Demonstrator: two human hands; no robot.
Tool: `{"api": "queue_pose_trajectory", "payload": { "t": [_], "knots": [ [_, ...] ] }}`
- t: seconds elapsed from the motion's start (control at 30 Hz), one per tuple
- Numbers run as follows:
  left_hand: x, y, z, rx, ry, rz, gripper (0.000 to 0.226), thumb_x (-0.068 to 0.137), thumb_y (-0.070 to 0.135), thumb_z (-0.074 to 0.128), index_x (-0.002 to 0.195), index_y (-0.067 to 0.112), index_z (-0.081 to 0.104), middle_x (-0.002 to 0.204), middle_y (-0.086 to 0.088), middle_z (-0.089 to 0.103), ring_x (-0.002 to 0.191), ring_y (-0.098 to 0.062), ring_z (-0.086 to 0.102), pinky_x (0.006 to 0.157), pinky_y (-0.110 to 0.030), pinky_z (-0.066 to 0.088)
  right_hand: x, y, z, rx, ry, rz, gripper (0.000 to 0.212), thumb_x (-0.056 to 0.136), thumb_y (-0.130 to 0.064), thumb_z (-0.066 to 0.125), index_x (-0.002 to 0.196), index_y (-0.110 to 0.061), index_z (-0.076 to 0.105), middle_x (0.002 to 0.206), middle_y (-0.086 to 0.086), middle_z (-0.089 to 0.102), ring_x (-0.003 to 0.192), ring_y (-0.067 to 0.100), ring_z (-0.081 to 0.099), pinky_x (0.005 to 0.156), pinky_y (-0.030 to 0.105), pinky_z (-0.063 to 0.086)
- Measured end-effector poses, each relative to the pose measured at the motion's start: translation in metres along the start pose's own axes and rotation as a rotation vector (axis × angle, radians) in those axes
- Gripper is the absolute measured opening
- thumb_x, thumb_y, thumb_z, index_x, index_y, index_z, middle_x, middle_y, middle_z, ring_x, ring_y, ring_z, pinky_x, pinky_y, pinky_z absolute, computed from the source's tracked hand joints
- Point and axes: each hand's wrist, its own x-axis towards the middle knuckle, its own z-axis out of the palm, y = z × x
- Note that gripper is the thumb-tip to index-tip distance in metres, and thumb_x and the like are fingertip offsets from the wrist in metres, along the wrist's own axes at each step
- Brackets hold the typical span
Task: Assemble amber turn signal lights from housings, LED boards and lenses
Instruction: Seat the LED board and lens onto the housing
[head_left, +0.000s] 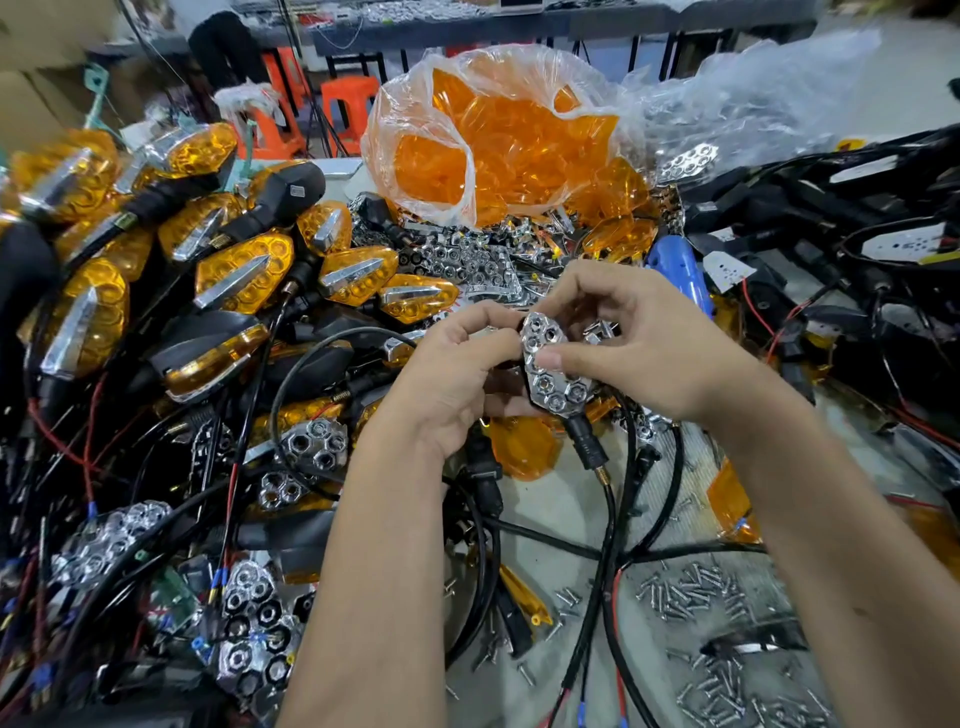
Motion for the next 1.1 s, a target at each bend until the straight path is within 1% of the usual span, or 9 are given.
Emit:
{"api": "queue_pose_trajectory", "payload": {
  "t": [0.13, 0.23, 0.3, 0.37, 0.47, 0.57, 0.67, 0.9, 1.1],
  "knots": [
    [-0.0004, -0.0014, -0.0005, -0.071, 0.001, 0.056, 0.028, 0.095, -0.002, 0.062, 0.079, 0.022, 0.065, 0.084, -0.01, 0.072, 0.068, -0.027, 0.069, 0.058, -0.04, 0.063, -0.0008, 0.0006, -0.002, -0.013, 0.028, 0.101, 0.039, 0.085, -0.024, 0.085, 0.116, -0.034, 0.063, 0.106, 0.007, 0.062, 0.09, 0.027, 0.063, 0.083, 0.035, 0.057],
    [-0.0012, 0.0008, 0.0006, -0.139, 0.014, 0.162, 0.027, 0.095, -0.003, 0.063, 0.083, 0.021, 0.063, 0.087, -0.01, 0.073, 0.068, -0.022, 0.07, 0.053, -0.035, 0.059, -0.0012, 0.0011, -0.0029, 0.045, 0.077, 0.187, 0.043, 0.083, -0.031, 0.086, 0.117, -0.03, 0.059, 0.107, 0.009, 0.065, 0.088, 0.027, 0.069, 0.087, 0.044, 0.059],
    [-0.0016, 0.0029, 0.0024, -0.188, 0.023, 0.239, 0.03, 0.091, -0.002, 0.065, 0.08, 0.026, 0.067, 0.081, -0.006, 0.07, 0.065, -0.015, 0.068, 0.054, -0.031, 0.057, -0.0009, 0.0002, -0.0035, 0.166, 0.066, 0.255, 0.04, 0.085, -0.031, 0.084, 0.116, -0.021, 0.061, 0.11, 0.016, 0.067, 0.085, 0.034, 0.075, 0.078, 0.048, 0.064],
    [-0.0011, 0.0034, 0.003, -0.22, 0.044, 0.299, 0.038, 0.089, -0.003, 0.061, 0.075, 0.032, 0.069, 0.074, 0.0, 0.066, 0.062, -0.011, 0.064, 0.056, -0.031, 0.058, -0.0012, -0.0006, -0.0026, 0.294, 0.023, 0.294, 0.038, 0.09, -0.026, 0.08, 0.118, -0.012, 0.058, 0.104, 0.025, 0.071, 0.077, 0.039, 0.076, 0.066, 0.042, 0.065],
    [-0.0018, 0.0031, 0.0018, -0.222, 0.051, 0.349, 0.037, 0.095, -0.011, 0.055, 0.086, 0.023, 0.063, 0.076, 0.005, 0.068, 0.062, -0.008, 0.062, 0.058, -0.03, 0.057, -0.002, 0.0002, -0.0008, 0.299, 0.003, 0.258, 0.024, 0.094, -0.02, 0.075, 0.105, -0.011, 0.055, 0.085, 0.025, 0.074, 0.063, 0.037, 0.072, 0.055, 0.035, 0.059],
    [-0.0044, 0.0047, 0.0009, -0.219, 0.033, 0.348, 0.034, 0.095, -0.013, 0.054, 0.089, 0.02, 0.061, 0.083, 0.002, 0.069, 0.069, -0.013, 0.064, 0.06, -0.03, 0.058, -0.0017, 0.0009, -0.0028, 0.275, -0.005, 0.23, 0.023, 0.095, -0.019, 0.073, 0.095, -0.012, 0.051, 0.084, 0.022, 0.075, 0.059, 0.034, 0.069, 0.052, 0.032, 0.055],
    [-0.006, 0.0051, 0.0, -0.246, 0.004, 0.342, 0.03, 0.096, -0.011, 0.055, 0.092, 0.017, 0.065, 0.102, -0.013, 0.069, 0.088, -0.028, 0.068, 0.064, -0.033, 0.059, -0.0018, 0.0012, -0.0039, 0.295, -0.008, 0.222, 0.025, 0.094, -0.018, 0.074, 0.098, -0.012, 0.05, 0.084, 0.022, 0.076, 0.059, 0.035, 0.067, 0.053, 0.034, 0.056],
    [-0.0072, 0.0066, -0.0049, -0.345, -0.071, 0.327, 0.021, 0.09, 0.0, 0.064, 0.106, 0.011, 0.072, 0.119, -0.021, 0.072, 0.1, -0.032, 0.073, 0.073, -0.036, 0.061, -0.0021, -0.002, -0.0054, 0.3, 0.02, 0.19, 0.033, 0.091, -0.017, 0.077, 0.104, -0.004, 0.05, 0.083, 0.019, 0.077, 0.058, 0.03, 0.068, 0.055, 0.035, 0.057],
    [-0.0042, 0.0057, -0.0005, -0.292, 0.024, 0.327, 0.026, 0.096, -0.007, 0.057, 0.11, 0.008, 0.073, 0.111, -0.019, 0.075, 0.1, -0.033, 0.073, 0.074, -0.04, 0.063, -0.0014, -0.001, -0.0029, 0.287, 0.032, 0.195, 0.033, 0.092, -0.016, 0.077, 0.102, -0.004, 0.048, 0.083, 0.019, 0.077, 0.055, 0.027, 0.065, 0.052, 0.032, 0.054]
  ]
}}
